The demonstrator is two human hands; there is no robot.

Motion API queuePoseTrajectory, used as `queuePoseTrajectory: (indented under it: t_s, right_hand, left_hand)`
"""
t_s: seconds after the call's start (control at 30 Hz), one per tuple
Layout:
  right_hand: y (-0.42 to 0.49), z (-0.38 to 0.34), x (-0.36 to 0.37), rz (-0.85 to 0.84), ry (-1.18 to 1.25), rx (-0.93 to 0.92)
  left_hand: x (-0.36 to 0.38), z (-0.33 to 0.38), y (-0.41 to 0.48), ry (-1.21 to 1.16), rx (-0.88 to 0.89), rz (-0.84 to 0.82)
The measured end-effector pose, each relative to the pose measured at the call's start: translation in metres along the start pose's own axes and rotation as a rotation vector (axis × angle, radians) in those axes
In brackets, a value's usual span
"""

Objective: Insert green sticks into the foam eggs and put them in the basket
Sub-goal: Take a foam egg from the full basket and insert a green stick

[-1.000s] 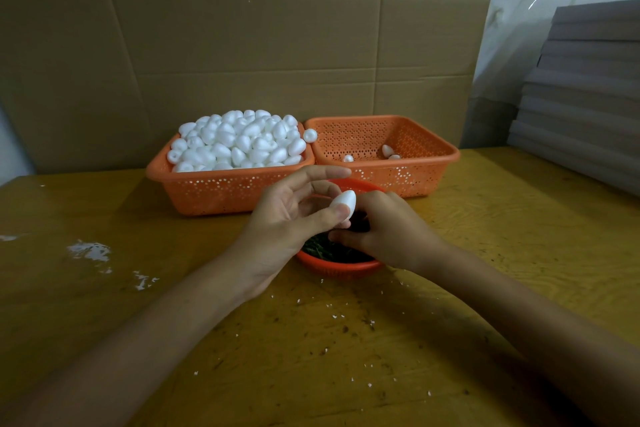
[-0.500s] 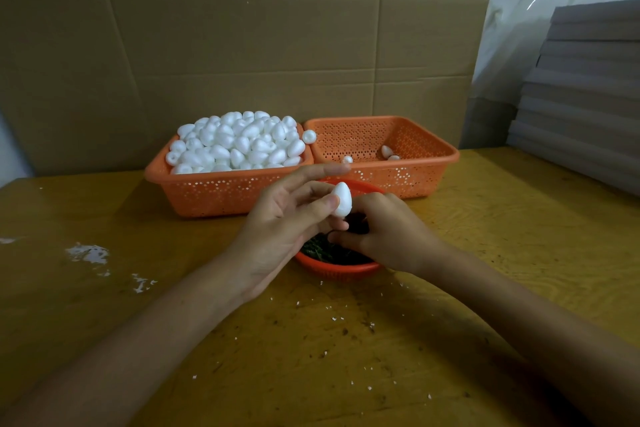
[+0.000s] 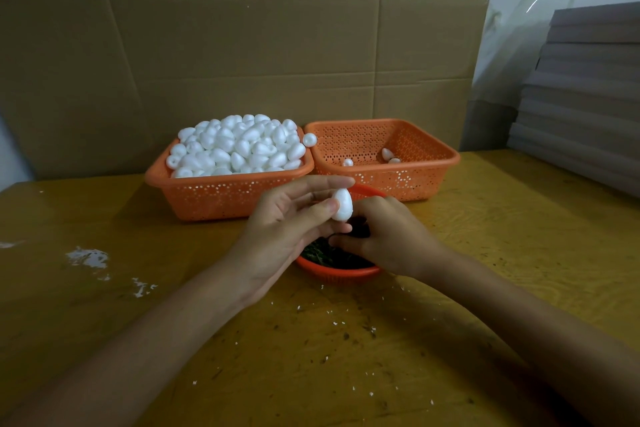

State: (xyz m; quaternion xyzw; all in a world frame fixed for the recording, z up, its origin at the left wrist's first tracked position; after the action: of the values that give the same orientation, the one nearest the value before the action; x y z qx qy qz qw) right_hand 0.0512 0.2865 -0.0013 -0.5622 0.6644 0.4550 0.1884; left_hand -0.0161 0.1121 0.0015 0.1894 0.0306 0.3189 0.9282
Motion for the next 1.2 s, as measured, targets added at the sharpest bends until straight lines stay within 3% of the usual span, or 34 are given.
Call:
queuePoseTrajectory:
  t_s: [1.2]
  right_hand:
    - [-0.0016, -0.0027, -0.0007, 0.033, -0.003, 0.014]
  left_hand:
    - [-0.0010, 0.0044, -0.0008, -0.069, -0.026, 0.028]
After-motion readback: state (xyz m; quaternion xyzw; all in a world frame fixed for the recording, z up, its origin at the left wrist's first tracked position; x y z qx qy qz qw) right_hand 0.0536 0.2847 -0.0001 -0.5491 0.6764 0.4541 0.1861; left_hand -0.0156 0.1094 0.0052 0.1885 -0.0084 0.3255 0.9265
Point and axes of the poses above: each hand's wrist, its own y-axis towards the middle knuckle, its own x-axis out of the palm, z = x × y, the point moved 1 cm from there along y, towards the middle knuckle, and after that the axes turned 7 degrees about y, right-handed, at the moved point
